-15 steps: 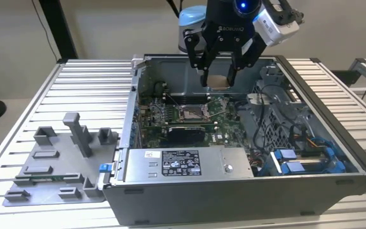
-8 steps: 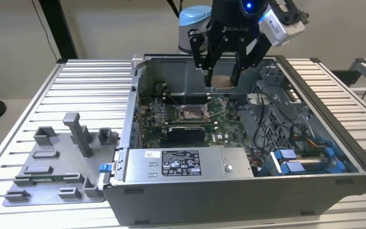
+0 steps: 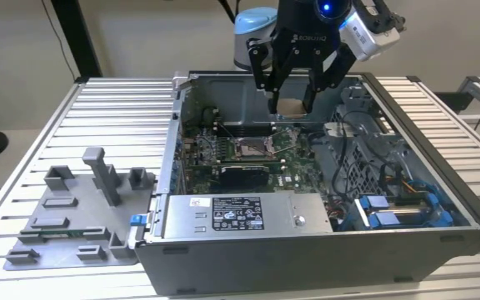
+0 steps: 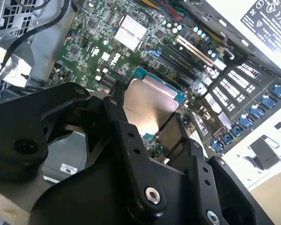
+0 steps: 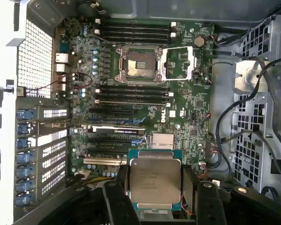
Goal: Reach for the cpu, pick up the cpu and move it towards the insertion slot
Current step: 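Pick up the cpu and move it towards the insertion slot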
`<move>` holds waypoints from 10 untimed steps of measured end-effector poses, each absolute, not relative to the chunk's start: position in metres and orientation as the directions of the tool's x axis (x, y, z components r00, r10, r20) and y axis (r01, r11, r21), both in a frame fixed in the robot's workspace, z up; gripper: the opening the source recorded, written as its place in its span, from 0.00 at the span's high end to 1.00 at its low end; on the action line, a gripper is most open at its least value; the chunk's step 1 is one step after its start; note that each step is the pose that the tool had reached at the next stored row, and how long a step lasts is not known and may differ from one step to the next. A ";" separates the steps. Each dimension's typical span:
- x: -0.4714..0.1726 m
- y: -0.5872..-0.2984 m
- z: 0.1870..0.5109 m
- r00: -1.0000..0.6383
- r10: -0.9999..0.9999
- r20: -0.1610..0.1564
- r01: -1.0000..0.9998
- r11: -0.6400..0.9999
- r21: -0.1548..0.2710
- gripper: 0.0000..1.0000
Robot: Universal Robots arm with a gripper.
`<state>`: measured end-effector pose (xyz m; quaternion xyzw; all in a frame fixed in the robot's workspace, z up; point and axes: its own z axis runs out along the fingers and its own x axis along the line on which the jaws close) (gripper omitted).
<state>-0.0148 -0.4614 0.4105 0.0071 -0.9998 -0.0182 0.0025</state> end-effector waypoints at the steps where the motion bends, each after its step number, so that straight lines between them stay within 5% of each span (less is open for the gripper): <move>1: -0.015 -0.461 0.411 -1.000 -0.014 0.005 -0.014 0.999 0.036 1.00; 10: -0.015 -0.448 0.411 -1.000 -0.014 0.005 -0.014 0.999 0.036 1.00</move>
